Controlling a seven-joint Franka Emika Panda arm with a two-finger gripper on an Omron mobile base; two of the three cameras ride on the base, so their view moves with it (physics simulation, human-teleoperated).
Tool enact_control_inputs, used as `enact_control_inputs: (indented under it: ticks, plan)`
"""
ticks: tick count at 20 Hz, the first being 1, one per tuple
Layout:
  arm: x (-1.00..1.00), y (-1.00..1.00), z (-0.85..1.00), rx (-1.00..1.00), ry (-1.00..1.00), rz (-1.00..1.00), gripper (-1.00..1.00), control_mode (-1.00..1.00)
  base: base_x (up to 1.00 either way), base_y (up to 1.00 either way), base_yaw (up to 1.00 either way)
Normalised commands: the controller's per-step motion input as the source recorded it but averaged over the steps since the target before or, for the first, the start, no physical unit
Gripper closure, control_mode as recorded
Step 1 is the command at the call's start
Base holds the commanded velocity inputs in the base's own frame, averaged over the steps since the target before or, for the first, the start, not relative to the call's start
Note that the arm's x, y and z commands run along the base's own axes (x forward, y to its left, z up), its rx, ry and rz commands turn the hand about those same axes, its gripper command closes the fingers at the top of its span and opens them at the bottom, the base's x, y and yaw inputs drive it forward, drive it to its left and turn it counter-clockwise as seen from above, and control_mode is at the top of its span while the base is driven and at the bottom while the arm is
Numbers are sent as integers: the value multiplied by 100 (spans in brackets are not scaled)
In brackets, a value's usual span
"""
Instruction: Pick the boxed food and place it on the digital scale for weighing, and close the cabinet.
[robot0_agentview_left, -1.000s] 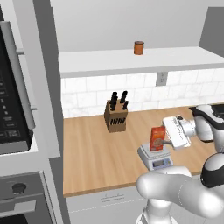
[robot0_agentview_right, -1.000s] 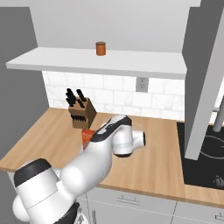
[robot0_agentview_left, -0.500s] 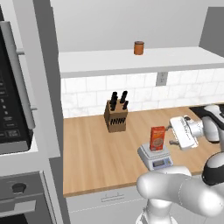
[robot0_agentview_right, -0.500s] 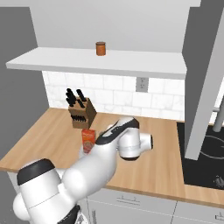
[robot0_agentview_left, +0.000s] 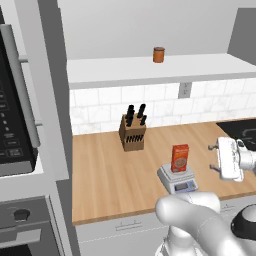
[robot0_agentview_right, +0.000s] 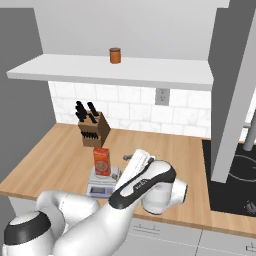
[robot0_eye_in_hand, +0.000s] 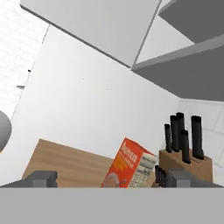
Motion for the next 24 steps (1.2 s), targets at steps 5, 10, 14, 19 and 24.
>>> enact_control_inputs:
  ticks: [5,10,14,19,24]
  plan:
    - [-62,-28,34,45,-23,-18,-100,-100,0,0,0]
    - [-31,-25,60,31,-29,-13,-100,-100,0,0,0]
    - [-8,-70,31,33,-47,0,-100,-100,0,0,0]
    - [-4,-72,21,36,-45,0,-100,-100,0,0,0]
    - [-2,-96,24,34,-29,1,-100,-100,0,0,0]
